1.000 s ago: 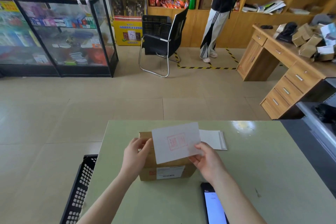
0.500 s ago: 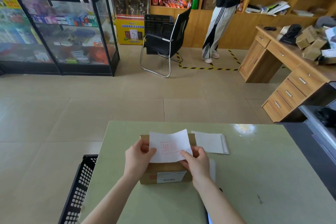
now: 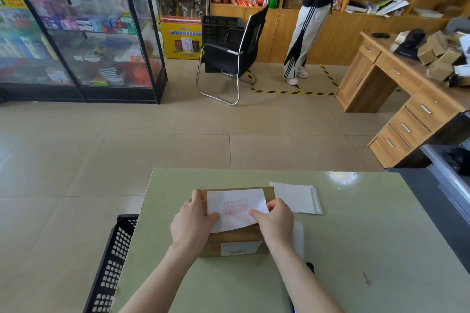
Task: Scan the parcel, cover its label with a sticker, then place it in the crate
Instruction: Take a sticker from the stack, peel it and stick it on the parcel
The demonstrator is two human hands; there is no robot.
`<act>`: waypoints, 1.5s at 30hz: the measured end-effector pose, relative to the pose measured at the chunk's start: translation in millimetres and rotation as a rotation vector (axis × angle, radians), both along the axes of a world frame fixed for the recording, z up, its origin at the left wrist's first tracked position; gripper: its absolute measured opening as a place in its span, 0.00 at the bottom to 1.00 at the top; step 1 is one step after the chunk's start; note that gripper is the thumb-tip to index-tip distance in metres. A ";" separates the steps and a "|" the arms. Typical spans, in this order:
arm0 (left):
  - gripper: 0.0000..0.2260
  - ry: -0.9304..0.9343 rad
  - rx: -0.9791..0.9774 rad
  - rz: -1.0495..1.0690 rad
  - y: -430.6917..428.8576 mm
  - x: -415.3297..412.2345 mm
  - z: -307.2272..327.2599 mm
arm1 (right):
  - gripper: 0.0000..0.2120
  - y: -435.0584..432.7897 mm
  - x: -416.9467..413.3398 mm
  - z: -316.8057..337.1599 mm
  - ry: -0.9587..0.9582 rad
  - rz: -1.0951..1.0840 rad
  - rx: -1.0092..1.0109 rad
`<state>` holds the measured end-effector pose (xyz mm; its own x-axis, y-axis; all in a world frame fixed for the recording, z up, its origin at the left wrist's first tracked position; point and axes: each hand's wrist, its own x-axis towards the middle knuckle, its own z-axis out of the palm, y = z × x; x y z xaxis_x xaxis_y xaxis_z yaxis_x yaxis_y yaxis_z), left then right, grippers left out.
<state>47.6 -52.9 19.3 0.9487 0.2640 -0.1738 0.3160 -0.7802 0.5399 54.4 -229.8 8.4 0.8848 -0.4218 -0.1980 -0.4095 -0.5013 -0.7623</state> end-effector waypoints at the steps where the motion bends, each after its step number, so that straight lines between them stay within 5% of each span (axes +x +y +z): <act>1: 0.18 -0.005 0.054 -0.013 1.5 -1.0 0.2 | 0.16 -1.1 1.6 1.1 0.024 0.017 -0.019; 6: 0.16 -0.216 0.227 -0.210 3.4 -10.1 -5.9 | 0.20 -13.1 -4.1 5.2 0.089 0.118 -0.338; 10: 0.19 -0.370 0.259 -0.461 -6.7 -13.8 -12.9 | 0.14 -13.0 -11.3 1.1 -0.180 0.237 -0.586; 13: 0.22 -0.290 0.270 -0.559 -14.0 -13.6 -20.3 | 0.15 0.3 -13.2 -6.0 -0.372 0.536 -0.676; 20: 0.27 -0.052 0.411 -0.570 -6.2 -12.4 -37.5 | 0.26 6.3 -8.9 -34.2 -0.115 0.843 -0.636; 25: 0.32 -0.024 0.376 -0.468 0.7 -10.7 -42.8 | 0.33 -9.6 -5.6 -34.4 -0.016 0.747 -0.720; 33: 0.29 0.003 0.313 -0.332 2.8 -13.9 -39.5 | 0.29 -24.0 -6.5 -32.2 0.056 0.617 -0.663; 37: 0.26 -0.027 0.232 -0.311 6.8 -13.4 -31.3 | 0.26 -31.0 -2.2 -26.4 -0.002 0.480 -0.175; 40: 0.24 -0.173 0.135 -0.346 1.9 -8.7 -20.1 | 0.22 -55.6 2.4 -27.7 -0.096 0.098 0.111; 42: 0.23 -0.225 0.088 -0.417 -6.8 -4.4 -15.0 | 0.17 -80.2 3.7 -39.6 0.028 -0.043 0.028; 45: 0.24 -0.207 0.091 -0.540 -21.1 4.2 -15.5 | 0.15 -102.2 0.9 -61.8 0.329 0.047 -0.047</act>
